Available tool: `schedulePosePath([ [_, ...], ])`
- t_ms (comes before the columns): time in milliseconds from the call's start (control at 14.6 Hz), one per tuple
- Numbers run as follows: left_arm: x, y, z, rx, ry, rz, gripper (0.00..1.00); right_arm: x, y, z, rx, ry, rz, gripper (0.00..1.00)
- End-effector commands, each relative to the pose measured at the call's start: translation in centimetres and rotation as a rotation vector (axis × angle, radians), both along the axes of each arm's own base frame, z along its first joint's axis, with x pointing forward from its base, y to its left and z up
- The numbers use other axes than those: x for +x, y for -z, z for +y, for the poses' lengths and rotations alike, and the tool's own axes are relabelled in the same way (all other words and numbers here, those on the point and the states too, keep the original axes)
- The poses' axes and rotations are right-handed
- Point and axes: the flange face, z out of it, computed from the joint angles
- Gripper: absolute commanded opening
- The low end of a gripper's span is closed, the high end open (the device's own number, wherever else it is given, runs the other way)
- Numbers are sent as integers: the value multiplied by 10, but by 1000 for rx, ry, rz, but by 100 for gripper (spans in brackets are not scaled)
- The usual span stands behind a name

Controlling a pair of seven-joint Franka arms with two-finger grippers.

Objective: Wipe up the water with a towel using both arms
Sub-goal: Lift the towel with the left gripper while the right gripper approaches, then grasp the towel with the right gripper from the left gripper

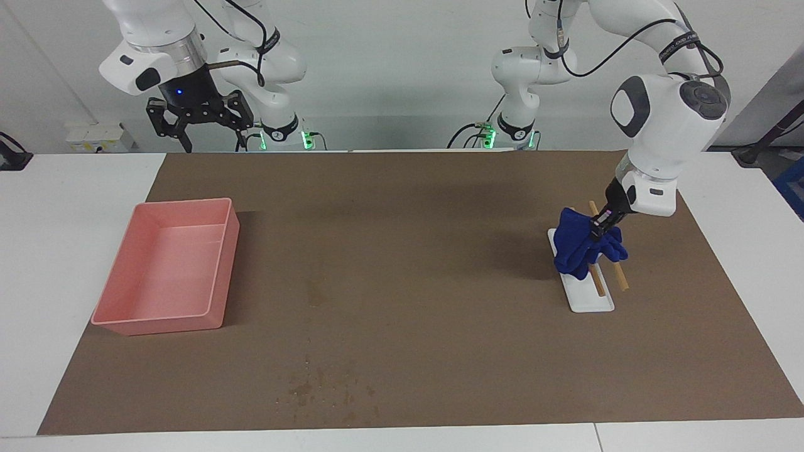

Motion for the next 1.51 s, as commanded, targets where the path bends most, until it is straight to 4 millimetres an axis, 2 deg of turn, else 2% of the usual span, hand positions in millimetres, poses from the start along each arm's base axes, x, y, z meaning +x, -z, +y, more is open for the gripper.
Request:
schedulePosePath([
  [0, -7, -42, -23, -210, -324, 20, 0, -11, 3, -2, 15, -20, 5, 100],
  [206, -14, -88, -34, -487, -611, 33, 0, -10, 4, 2, 27, -31, -2, 100],
  [274, -15, -99, -40, -556, -712, 53, 0, -10, 4, 6, 79, -28, -2, 100],
  [480, -26, -118, -95, -650, -905, 119, 0, -24, 25, 16, 124, 114, 36, 100],
  [686, -42, -123, -153, -682, -963, 171, 0, -20, 44, 37, 264, 361, 21, 100],
  [823, -57, -122, -195, -701, -973, 192, 0, -16, 44, 50, 372, 587, 63, 100],
  [960, -78, -115, -234, -717, -955, 187, 0, -15, 47, 72, 470, 780, 118, 100],
  [1097, -99, -108, -260, -747, -962, 168, 0, -7, 59, 92, 543, 927, 121, 100],
  [1235, -115, -106, -283, -789, -962, 145, 0, 4, 68, 97, 674, 1154, 164, 100],
  [1440, -128, -107, -301, -801, -948, 155, 0, 21, 79, 110, 779, 1362, 206, 100],
])
